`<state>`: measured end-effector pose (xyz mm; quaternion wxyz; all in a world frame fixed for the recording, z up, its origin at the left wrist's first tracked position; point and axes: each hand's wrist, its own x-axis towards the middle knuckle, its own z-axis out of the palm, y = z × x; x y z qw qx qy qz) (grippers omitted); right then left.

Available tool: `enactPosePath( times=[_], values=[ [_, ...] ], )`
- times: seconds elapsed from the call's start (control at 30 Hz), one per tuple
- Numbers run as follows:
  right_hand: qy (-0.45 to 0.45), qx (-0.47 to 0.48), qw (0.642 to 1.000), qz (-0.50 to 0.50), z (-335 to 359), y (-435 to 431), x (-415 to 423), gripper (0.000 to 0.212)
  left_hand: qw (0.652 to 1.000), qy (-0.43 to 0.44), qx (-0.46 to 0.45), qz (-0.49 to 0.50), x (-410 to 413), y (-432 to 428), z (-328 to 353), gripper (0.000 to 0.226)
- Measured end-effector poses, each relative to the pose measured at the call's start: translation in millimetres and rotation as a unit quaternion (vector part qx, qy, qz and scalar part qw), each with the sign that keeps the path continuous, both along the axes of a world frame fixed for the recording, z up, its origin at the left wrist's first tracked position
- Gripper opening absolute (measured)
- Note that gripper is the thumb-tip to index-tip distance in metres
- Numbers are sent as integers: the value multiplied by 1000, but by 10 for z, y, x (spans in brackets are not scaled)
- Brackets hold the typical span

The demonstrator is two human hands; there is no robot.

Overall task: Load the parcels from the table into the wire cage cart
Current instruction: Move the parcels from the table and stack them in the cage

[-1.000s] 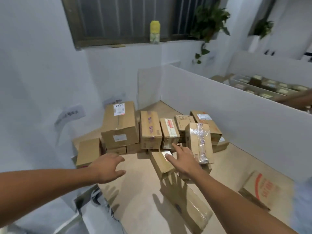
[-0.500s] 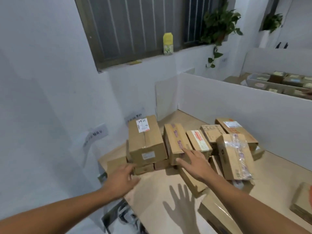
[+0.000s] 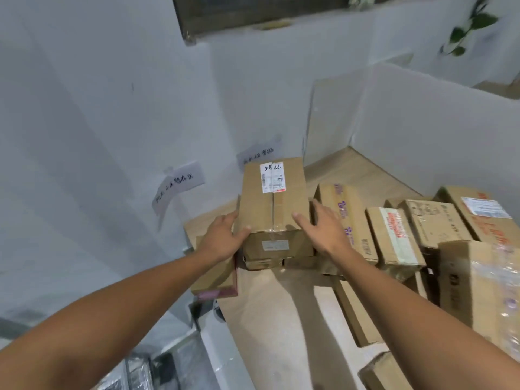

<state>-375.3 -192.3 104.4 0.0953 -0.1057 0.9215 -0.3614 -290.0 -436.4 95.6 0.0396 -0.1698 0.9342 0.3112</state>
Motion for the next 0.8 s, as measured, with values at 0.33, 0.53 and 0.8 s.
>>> enactPosePath(
  times=[0.33,0.53,0.8],
  values=[
    [-12,-46,997,-61,-295,-468,-305,88,945,47,285,155,-296,-12,-216,60],
    [-45,-221,974,2,-133,-1003,417,67,867,187,384,258,627,-427,-107,51],
    [-229,-184,938,182,-478,-2175,2155,91,779,196,446,396,3202,-1169,-444,55]
  ],
)
